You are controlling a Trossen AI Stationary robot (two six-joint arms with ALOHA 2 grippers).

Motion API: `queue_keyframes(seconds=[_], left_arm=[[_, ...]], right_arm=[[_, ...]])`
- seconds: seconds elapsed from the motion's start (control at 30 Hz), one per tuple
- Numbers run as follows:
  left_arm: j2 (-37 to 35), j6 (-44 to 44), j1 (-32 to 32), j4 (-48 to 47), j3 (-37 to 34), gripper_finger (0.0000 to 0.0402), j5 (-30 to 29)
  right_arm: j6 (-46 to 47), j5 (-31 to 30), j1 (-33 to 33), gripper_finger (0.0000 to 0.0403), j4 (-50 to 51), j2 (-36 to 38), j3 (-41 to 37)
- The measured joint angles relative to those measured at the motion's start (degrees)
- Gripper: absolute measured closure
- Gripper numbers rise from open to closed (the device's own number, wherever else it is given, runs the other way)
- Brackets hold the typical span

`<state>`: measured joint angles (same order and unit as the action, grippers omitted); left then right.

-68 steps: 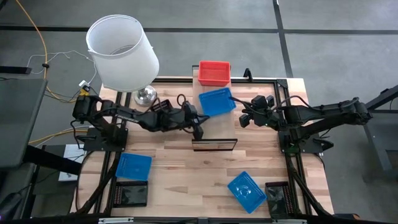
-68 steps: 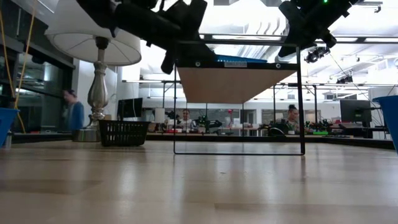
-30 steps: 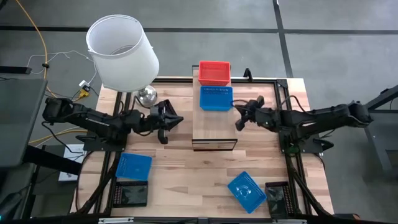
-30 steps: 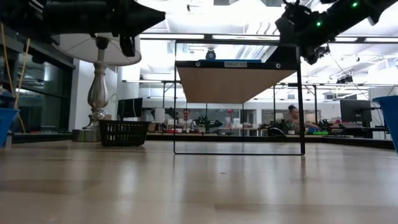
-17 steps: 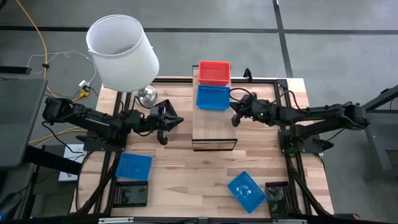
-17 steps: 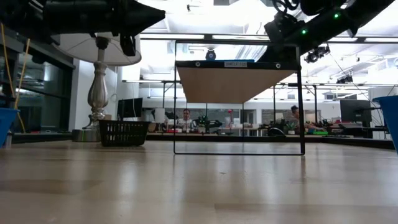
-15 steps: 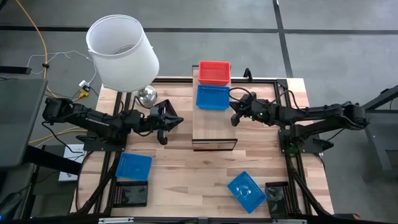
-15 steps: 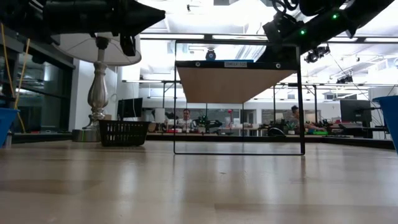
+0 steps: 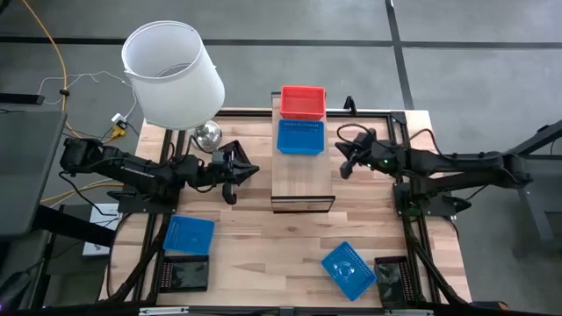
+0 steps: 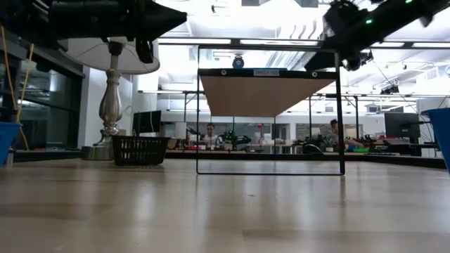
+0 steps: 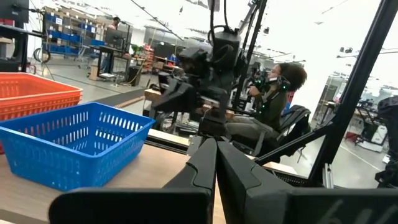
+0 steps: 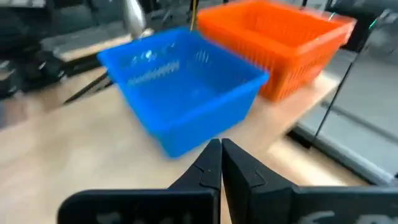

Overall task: Stack baskets on shelf by color
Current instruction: Stack the right blue bin on top of the blue bin on the shelf

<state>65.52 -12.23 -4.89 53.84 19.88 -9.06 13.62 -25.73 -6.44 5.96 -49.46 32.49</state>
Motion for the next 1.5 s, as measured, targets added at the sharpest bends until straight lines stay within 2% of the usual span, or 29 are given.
queue_keyframes(seconds=[0.23, 0.4, 0.63, 0.77, 0.97, 1.1, 1.23, 1.33, 1.5], left_arm=[[0.0, 0.0, 0.0, 0.0, 0.0, 0.0402, 0.0], [0.0, 0.0, 0.0, 0.0, 0.0, 0.0402, -0.1], [0.0, 0.0, 0.0, 0.0, 0.0, 0.0401, -0.1], [0.0, 0.0, 0.0, 0.0, 0.0, 0.0402, -0.1], [0.0, -0.1, 0.0, 0.0, 0.0, 0.0402, -0.2], [0.0, 0.0, 0.0, 0.0, 0.0, 0.0402, -0.2], [0.0, 0.0, 0.0, 0.0, 0.0, 0.0402, -0.2], [0.0, 0.0, 0.0, -0.1, 0.0, 0.0402, -0.3], [0.0, 0.0, 0.0, -0.3, 0.0, 0.0401, -0.3]], right_arm=[[10.2, 8.6, 11.1, 0.0403, 17.4, 5.9, 0.0], [24.0, 15.5, 22.9, 0.0403, 23.4, 5.5, 0.0], [39.2, 14.6, 39.7, 0.0403, 22.0, -1.3, 0.4], [38.5, 12.4, 45.9, 0.0403, 17.7, -8.2, 2.6], [24.9, 11.0, 48.1, 0.0403, 10.2, -19.5, 8.0], [21.2, 10.8, 46.9, 0.0403, 10.9, -25.9, 11.7], [21.5, 13.8, 45.1, 0.0399, 13.6, -31.5, 14.5], [21.9, 17.0, 43.9, 0.0376, 14.9, -34.8, 16.4], [18.4, 19.3, 43.2, 0.0302, 17.4, -38.0, 19.9]])
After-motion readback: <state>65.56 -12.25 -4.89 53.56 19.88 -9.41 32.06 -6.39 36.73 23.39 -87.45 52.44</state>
